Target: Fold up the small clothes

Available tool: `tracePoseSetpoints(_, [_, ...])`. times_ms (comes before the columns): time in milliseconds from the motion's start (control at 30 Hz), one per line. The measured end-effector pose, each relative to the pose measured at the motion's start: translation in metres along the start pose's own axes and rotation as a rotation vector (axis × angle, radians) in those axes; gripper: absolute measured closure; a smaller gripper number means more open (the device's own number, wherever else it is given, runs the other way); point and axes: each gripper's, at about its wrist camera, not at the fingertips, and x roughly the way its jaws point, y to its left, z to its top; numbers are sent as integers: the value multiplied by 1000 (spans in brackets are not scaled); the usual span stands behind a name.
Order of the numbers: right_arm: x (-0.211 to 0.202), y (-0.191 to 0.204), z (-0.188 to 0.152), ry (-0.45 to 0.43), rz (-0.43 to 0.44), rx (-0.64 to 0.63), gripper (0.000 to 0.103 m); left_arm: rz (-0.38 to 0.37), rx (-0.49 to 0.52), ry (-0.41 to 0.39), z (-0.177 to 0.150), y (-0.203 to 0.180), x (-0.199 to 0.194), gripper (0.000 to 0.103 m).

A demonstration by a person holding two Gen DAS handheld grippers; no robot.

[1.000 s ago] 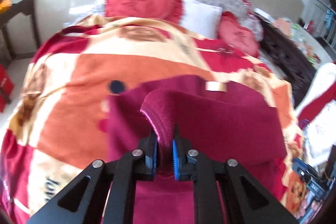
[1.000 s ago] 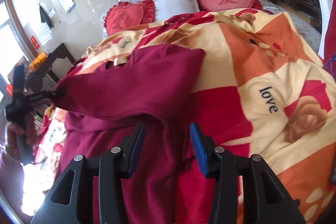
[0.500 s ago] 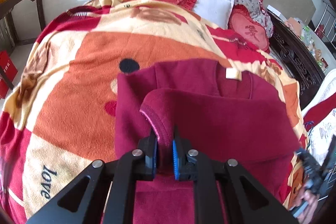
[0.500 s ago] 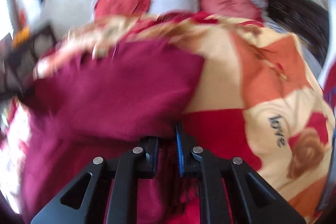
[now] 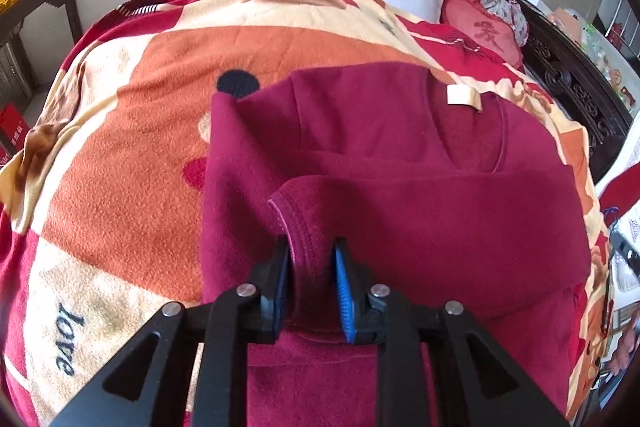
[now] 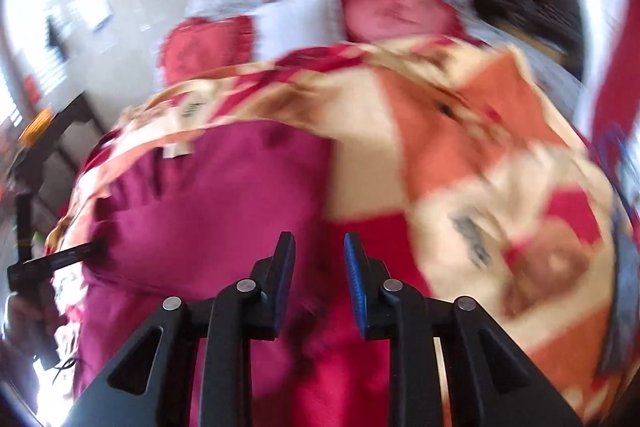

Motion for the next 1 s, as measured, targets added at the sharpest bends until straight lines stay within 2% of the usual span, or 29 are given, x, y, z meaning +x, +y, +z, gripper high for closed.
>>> tracePoseSetpoints(67, [20, 23, 9, 6, 44, -78, 95, 19, 7, 0, -1, -3, 3, 78])
tracePoseSetpoints(100, [41, 33, 12, 32, 44, -124, 95, 26, 12, -3, -2, -4, 4, 77])
tracePoseSetpoints(133, [58, 33, 12, 65, 4, -146, 95, 29, 14, -5, -1, -5, 5, 77])
tracePoseSetpoints(200, [84, 23, 9, 117, -79, -131, 96, 23, 12, -4, -1, -5, 6, 72])
tracePoseSetpoints(233, [94, 10, 9, 130, -53, -78, 97, 27, 14, 0, -1, -5, 6, 71])
tracePoseSetpoints(267, [93, 1, 9, 125, -20, -34, 100, 34, 21, 2, -1, -6, 4, 70])
tracePoseSetpoints(333, [75, -4, 10, 128, -29, 8, 103, 43, 39, -5, -3, -8, 0, 61])
tracePoseSetpoints(400, [54, -1, 6, 113, -9, -11, 102, 45, 46, -22, -7, -8, -4, 45])
tracePoseSetpoints(467, [40, 7, -3, 119, 26, -62, 96, 42, 38, -43, -12, -9, -5, 39])
tracePoseSetpoints(500, [40, 11, -11, 139, 18, -90, 95, 44, 33, -44, -14, -9, -3, 37])
tracePoseSetpoints(567, [51, 14, -26, 187, -61, -142, 95, 66, 48, -27, -17, -13, 1, 37])
tracePoseSetpoints(600, [62, 9, -31, 215, -101, -144, 90, 76, 61, -23, -19, -14, -1, 37])
tracePoseSetpoints(667, [57, -2, -32, 217, -66, -69, 89, 58, 64, -28, -21, -13, -12, 37])
tracePoseSetpoints(733, [34, -12, -30, 166, -41, 8, 89, 38, 54, -55, -26, -7, -30, 37])
tracePoseSetpoints(833, [18, -16, -32, 110, -28, 42, 80, 35, 23, -74, -36, 6, -49, 32])
tracePoseSetpoints(867, [21, -16, -32, 117, -14, 56, 74, 35, 14, -73, -40, 9, -53, 32])
tracePoseSetpoints(933, [40, -15, -33, 170, 28, 81, 74, 40, 6, -66, -49, 15, -61, 32])
tracePoseSetpoints(967, [52, -14, -36, 211, 48, 89, 87, 44, 4, -62, -55, 19, -65, 32])
tracePoseSetpoints(1000, [55, -12, -37, 222, 33, 91, 98, 50, 2, -58, -61, 22, -71, 32])
